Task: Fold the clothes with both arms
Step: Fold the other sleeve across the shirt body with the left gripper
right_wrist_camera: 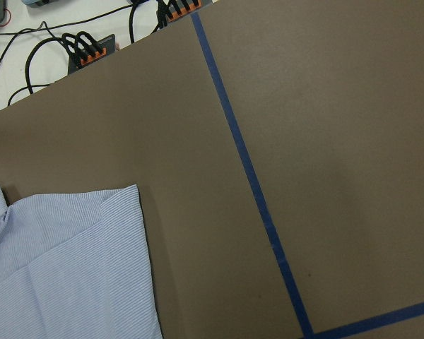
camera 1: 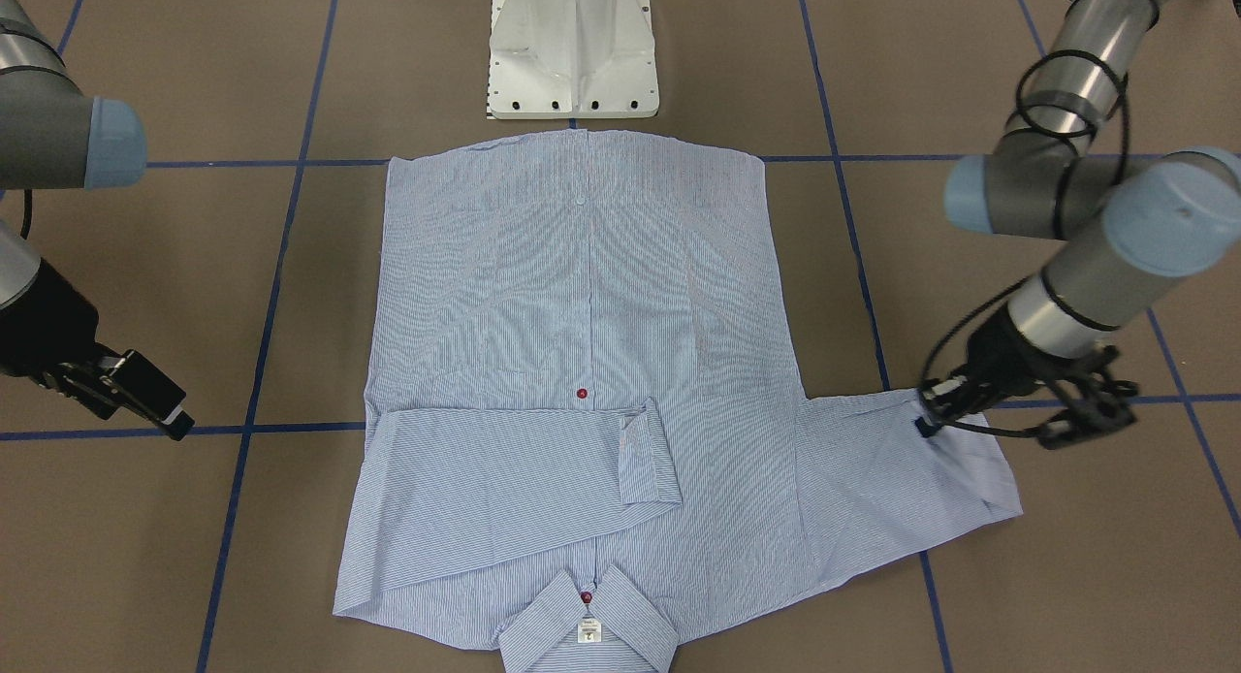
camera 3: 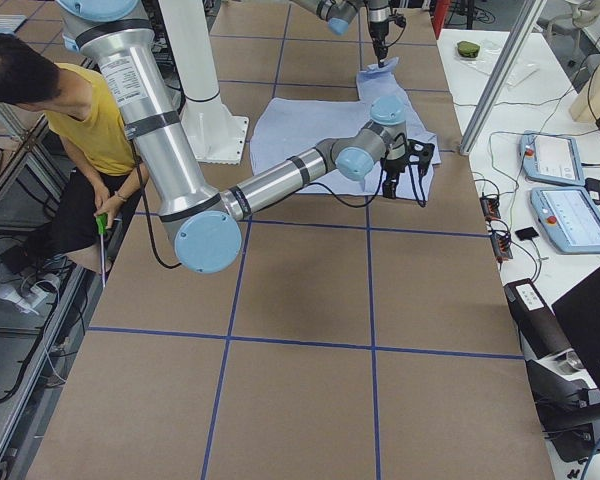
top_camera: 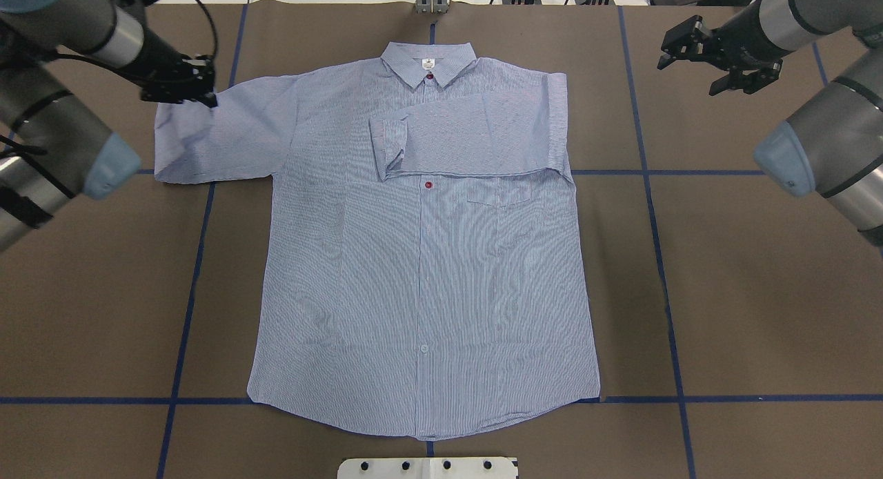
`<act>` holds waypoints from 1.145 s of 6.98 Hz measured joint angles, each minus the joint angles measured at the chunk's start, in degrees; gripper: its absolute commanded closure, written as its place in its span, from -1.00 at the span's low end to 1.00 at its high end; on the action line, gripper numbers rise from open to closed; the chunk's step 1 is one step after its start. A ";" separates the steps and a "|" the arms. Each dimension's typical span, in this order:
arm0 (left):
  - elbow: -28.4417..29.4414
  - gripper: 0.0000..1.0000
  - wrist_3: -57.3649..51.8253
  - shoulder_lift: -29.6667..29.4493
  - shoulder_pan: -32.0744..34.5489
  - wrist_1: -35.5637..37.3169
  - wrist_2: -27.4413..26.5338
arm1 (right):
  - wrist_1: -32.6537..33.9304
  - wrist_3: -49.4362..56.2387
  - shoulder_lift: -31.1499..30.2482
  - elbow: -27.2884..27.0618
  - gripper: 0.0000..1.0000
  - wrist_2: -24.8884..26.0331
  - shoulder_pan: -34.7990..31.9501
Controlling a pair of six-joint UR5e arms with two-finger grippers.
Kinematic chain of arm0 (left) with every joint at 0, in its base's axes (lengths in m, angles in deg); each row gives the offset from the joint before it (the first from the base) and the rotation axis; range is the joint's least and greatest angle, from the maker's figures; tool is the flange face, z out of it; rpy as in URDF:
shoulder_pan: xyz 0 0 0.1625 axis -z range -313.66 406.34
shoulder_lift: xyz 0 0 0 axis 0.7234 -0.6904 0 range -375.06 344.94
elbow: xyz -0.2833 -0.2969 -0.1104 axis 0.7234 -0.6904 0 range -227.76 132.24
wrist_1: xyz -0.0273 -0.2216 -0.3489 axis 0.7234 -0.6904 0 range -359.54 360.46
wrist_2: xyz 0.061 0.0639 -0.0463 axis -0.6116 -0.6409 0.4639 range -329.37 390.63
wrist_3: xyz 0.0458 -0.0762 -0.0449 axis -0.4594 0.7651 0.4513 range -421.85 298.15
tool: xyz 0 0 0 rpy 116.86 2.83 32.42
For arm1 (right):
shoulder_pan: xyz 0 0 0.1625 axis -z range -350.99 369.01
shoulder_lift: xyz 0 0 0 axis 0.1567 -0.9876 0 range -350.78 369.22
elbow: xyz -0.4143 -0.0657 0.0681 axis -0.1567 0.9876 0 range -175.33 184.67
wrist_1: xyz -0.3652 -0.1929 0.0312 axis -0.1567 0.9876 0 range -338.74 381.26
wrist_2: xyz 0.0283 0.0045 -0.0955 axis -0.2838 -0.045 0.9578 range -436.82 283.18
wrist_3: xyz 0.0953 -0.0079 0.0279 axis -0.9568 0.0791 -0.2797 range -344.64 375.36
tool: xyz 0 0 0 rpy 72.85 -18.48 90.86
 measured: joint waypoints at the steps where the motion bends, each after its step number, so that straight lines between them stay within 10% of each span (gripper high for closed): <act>1: 0.27 1.00 8.18 -4.72 -4.94 -0.07 -1.03 | 0.01 2.33 -0.77 0.04 -1.00 -0.21 -0.60; 8: 12.96 1.00 24.59 -26.49 -17.87 -5.43 -10.52 | -0.15 5.91 -1.50 0.92 -1.00 -1.23 -2.33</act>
